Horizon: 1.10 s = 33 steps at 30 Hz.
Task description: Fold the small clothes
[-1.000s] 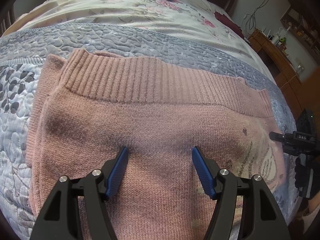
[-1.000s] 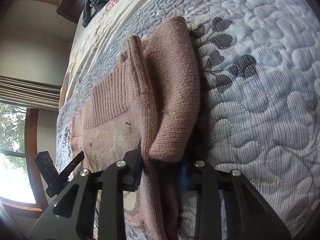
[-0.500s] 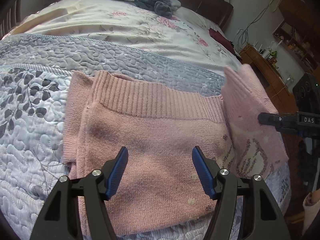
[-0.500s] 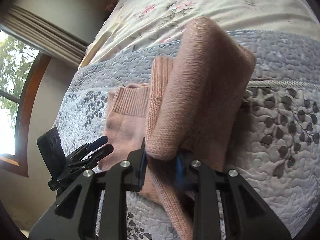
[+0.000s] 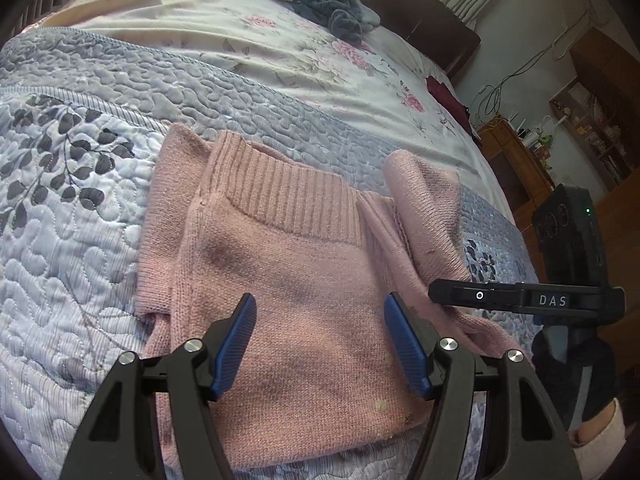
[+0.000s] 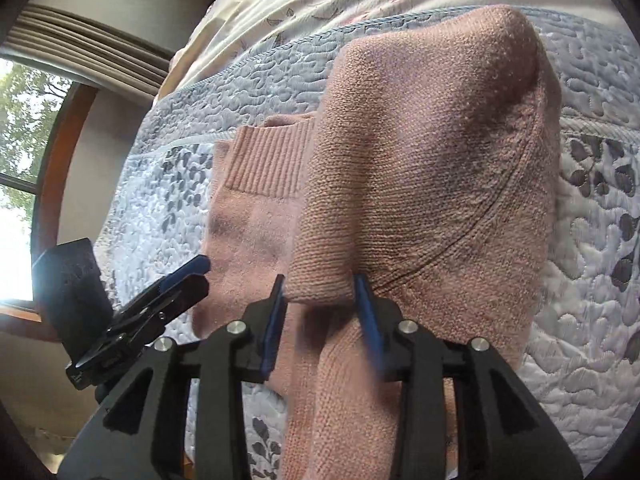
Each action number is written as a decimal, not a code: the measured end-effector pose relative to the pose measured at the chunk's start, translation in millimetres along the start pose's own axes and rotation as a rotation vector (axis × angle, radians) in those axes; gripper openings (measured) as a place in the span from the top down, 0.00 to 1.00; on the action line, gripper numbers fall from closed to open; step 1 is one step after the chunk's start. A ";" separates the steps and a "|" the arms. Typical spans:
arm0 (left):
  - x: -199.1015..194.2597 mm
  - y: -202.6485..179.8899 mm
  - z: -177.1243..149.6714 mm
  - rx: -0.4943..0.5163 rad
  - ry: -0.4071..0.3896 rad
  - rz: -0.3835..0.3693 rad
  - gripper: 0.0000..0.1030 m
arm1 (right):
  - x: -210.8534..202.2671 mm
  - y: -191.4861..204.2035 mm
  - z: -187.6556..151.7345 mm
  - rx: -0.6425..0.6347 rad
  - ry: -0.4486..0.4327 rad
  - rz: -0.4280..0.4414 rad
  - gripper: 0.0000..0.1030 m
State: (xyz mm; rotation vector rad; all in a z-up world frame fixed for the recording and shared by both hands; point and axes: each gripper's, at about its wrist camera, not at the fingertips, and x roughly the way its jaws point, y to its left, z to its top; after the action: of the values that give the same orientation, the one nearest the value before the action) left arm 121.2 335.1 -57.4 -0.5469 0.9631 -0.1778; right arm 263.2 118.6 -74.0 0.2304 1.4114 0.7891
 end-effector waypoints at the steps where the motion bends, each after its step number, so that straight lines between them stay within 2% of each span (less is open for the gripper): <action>1: 1.5 -1.4 0.6 -0.008 0.000 -0.013 0.35 | -1.2 -1.3 0.1 0.014 0.002 0.034 0.56; 3: 4.2 -4.3 1.2 -0.028 0.001 -0.047 0.35 | -5.5 -4.7 1.1 0.045 0.001 0.098 0.53; 8: 13.8 -14.4 4.2 -0.086 -0.010 -0.146 0.35 | -44.2 -13.3 -0.1 0.061 -0.061 0.174 0.53; 12: 25.9 -28.4 11.6 -0.096 -0.004 -0.193 0.35 | -80.0 -24.0 0.8 0.024 -0.134 0.052 0.53; 17: 49.3 -40.0 16.2 -0.131 0.033 -0.232 0.35 | -93.8 -68.4 -5.6 0.053 -0.153 -0.104 0.53; 23: 76.7 -51.8 10.6 -0.144 0.086 -0.244 0.35 | -79.7 -111.4 -29.5 0.098 -0.126 -0.116 0.53; 28: 93.9 -59.5 11.9 -0.139 0.106 -0.235 0.36 | -62.5 -129.0 -41.8 0.135 -0.108 -0.089 0.53; 32: 102.1 -63.1 14.2 -0.137 0.114 -0.226 0.37 | -57.1 -139.3 -49.0 0.150 -0.101 -0.079 0.53; 33: 103.5 -64.5 14.2 -0.133 0.113 -0.217 0.42 | -56.9 -142.0 -50.6 0.154 -0.100 -0.076 0.53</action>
State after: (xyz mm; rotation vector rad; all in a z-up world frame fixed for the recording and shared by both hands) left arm 197.8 246.0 -93.2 -0.7709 1.0300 -0.3433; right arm 268.4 -35.3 -121.4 0.3285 1.3795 0.5995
